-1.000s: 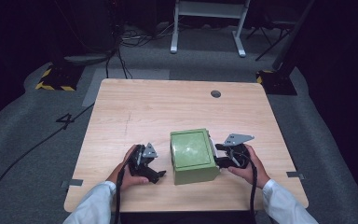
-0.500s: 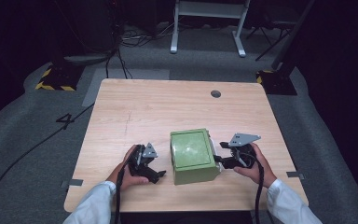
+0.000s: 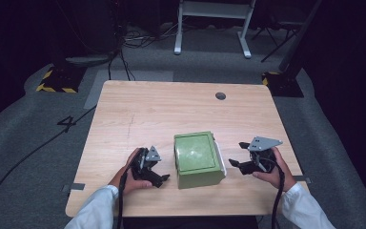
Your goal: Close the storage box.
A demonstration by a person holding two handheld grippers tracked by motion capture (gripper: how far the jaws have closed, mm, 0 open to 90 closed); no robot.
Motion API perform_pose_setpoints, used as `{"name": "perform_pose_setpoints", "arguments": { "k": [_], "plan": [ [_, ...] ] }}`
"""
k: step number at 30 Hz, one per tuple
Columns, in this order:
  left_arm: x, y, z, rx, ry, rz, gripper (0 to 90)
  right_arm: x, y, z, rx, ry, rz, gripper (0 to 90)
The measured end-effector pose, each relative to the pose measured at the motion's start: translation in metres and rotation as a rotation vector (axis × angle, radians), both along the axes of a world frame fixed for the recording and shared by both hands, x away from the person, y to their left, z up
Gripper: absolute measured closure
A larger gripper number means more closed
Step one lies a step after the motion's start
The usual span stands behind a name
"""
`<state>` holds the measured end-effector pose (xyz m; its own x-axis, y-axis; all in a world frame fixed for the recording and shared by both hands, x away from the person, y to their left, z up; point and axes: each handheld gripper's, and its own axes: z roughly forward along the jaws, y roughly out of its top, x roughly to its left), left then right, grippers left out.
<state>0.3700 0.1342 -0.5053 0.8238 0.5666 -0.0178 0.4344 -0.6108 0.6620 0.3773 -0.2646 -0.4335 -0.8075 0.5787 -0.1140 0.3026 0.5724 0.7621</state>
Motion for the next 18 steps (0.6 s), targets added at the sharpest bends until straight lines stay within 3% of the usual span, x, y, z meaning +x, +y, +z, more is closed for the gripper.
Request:
{"name": "perform_pose_setpoints", "arguments": {
  "k": [8,13,18],
  "plan": [
    [0.0,0.0,0.0,0.001,-0.001,-0.002,0.2,-0.002,-0.03,-0.01,-0.032,0.003,-0.053,17.0],
    [0.0,0.0,0.0,0.0,0.0,0.0,0.2,-0.004,-0.052,-0.024,-0.063,0.011,-0.105,16.7],
    [0.0,0.0,0.0,0.001,0.0,0.0,0.2,-0.005,-0.071,-0.039,-0.047,0.06,-0.164,16.7]
  ]
}}
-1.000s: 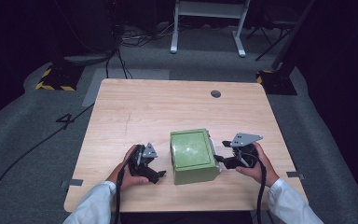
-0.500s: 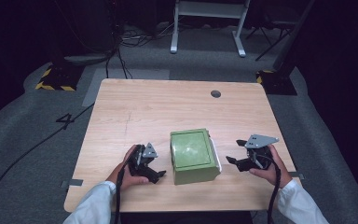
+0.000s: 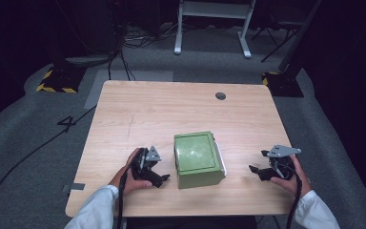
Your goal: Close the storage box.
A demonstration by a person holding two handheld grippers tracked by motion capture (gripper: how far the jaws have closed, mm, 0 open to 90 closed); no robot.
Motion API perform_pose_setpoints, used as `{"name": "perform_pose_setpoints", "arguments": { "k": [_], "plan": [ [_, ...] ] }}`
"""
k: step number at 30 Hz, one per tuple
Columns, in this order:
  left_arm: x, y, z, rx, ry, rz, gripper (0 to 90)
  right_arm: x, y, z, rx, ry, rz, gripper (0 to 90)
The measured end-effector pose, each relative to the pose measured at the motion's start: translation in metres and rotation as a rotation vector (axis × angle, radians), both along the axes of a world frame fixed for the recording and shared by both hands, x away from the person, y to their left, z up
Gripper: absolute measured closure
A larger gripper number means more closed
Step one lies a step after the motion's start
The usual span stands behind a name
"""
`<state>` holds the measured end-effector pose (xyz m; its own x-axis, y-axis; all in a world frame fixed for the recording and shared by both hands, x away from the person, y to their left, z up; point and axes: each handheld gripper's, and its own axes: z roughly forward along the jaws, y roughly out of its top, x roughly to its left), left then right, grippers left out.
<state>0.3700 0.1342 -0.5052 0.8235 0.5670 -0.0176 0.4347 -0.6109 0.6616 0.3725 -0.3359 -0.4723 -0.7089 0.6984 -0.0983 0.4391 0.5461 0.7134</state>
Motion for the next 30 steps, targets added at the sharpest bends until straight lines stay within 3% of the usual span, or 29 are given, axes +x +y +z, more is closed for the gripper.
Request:
{"name": "perform_pose_setpoints", "arguments": {
  "k": [3,12,16,19,21,30],
  "plan": [
    [0.0,0.0,0.0,0.001,0.0,-0.002,0.1,-0.002,-0.008,-0.004,0.033,0.019,-0.019,16.7],
    [0.0,0.0,0.0,-0.001,0.0,0.0,0.2,-0.004,-0.028,-0.02,0.063,0.057,-0.089,17.1],
    [0.0,0.0,0.0,-0.001,0.0,0.0,0.2,-0.004,-0.029,-0.026,0.033,0.052,-0.103,15.6],
    [0.0,0.0,0.0,0.0,0.0,-0.002,0.2,-0.005,-0.033,-0.03,0.074,0.057,-0.116,15.8],
    [0.0,0.0,0.0,0.0,0.0,-0.002,0.2,-0.006,-0.034,-0.032,0.084,0.037,-0.114,15.2],
    [0.0,0.0,0.0,0.0,0.0,-0.002,0.2,-0.005,-0.035,-0.032,0.086,0.04,-0.103,14.9]
  ]
}}
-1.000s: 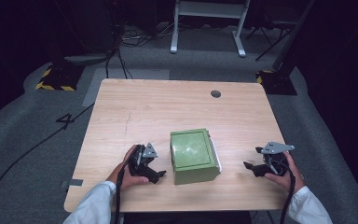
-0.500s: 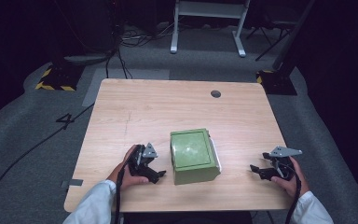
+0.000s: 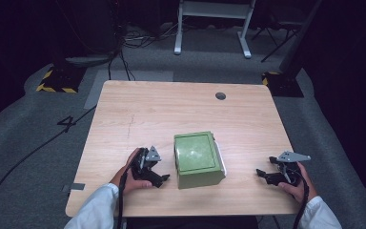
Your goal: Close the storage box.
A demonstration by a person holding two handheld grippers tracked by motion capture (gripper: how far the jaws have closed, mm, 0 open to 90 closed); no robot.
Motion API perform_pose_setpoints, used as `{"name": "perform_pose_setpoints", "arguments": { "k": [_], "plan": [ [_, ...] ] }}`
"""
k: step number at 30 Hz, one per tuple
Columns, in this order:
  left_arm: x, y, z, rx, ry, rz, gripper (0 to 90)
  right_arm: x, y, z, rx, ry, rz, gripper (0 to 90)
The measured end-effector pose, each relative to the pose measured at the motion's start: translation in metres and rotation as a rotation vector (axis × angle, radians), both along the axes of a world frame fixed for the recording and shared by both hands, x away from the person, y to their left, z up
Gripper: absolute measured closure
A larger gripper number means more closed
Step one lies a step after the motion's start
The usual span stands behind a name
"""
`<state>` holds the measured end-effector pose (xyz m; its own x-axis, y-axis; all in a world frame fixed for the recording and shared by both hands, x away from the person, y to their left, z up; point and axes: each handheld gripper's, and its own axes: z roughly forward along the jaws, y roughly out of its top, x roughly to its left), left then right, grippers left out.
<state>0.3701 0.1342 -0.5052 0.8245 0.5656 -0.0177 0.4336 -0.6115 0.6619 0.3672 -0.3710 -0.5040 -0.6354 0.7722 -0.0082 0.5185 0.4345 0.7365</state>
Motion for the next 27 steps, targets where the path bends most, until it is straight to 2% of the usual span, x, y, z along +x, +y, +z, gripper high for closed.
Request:
{"name": "perform_pose_setpoints", "arguments": {
  "k": [27],
  "plan": [
    [0.0012,0.0002,0.0001,0.0,0.002,-0.016,0.2,0.0014,0.0001,0.0,-0.002,0.002,0.007,13.9]
  ]
}}
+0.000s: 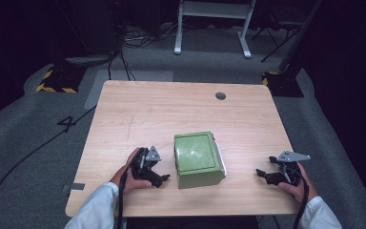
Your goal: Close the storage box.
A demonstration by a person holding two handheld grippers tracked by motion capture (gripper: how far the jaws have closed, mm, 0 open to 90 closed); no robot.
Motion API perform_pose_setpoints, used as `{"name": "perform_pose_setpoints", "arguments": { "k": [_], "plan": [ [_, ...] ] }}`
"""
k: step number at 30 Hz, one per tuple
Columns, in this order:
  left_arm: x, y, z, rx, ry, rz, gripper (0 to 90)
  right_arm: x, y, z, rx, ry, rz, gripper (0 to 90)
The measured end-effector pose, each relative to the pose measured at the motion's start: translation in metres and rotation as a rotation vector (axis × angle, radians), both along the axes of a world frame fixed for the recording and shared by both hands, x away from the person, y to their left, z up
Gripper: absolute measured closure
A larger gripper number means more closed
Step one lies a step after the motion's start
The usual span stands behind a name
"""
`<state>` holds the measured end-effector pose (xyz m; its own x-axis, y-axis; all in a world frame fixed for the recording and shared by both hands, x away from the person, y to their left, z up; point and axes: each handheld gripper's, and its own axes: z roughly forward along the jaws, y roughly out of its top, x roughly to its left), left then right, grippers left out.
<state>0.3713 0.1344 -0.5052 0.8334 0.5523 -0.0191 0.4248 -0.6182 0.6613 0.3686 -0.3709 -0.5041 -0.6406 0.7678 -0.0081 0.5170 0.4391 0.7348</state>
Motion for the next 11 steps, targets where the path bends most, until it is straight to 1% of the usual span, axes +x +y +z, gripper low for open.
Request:
{"name": "perform_pose_setpoints", "arguments": {
  "k": [11],
  "plan": [
    [0.0011,0.0003,0.0,0.0,-0.001,-0.011,0.2,0.0013,0.0002,-0.0001,-0.002,0.001,0.005,13.0]
  ]
}}
